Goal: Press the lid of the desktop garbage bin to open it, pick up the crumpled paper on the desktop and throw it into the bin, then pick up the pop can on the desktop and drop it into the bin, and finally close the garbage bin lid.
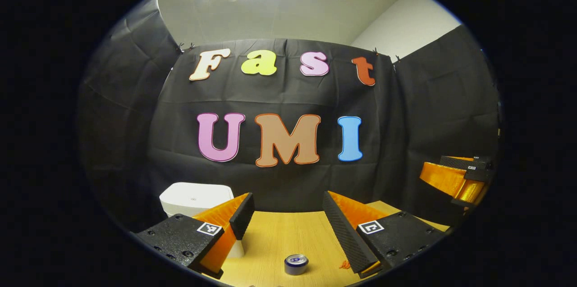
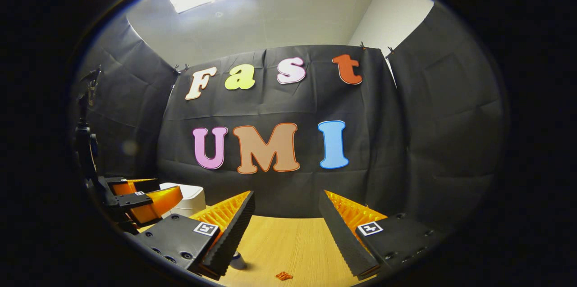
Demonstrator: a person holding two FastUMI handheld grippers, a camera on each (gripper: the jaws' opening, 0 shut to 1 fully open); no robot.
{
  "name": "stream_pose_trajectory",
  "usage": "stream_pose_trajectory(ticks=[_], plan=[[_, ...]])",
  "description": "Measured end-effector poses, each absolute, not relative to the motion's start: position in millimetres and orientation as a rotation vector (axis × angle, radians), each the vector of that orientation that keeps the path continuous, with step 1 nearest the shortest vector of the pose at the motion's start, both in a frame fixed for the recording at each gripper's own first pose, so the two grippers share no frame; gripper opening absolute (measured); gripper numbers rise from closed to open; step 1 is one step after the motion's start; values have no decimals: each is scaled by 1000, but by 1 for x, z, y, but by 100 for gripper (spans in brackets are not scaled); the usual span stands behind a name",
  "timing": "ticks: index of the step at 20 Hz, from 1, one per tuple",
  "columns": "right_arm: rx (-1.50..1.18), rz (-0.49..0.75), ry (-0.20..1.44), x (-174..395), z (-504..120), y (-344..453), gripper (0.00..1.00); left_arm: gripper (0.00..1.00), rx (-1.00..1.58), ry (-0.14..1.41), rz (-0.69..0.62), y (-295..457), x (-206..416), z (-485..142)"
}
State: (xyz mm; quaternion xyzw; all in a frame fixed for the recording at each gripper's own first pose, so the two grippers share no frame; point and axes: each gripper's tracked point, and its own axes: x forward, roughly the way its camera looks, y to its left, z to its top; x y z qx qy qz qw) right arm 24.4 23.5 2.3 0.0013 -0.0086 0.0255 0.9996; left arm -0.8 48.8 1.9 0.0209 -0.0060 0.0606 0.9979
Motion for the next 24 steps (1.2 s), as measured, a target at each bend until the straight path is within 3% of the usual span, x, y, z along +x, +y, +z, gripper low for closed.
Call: stream_pose_trajectory(ticks=[24], plan=[[7,64,-2,29,2,29,96,96,61,-28,131,58,4,12]])
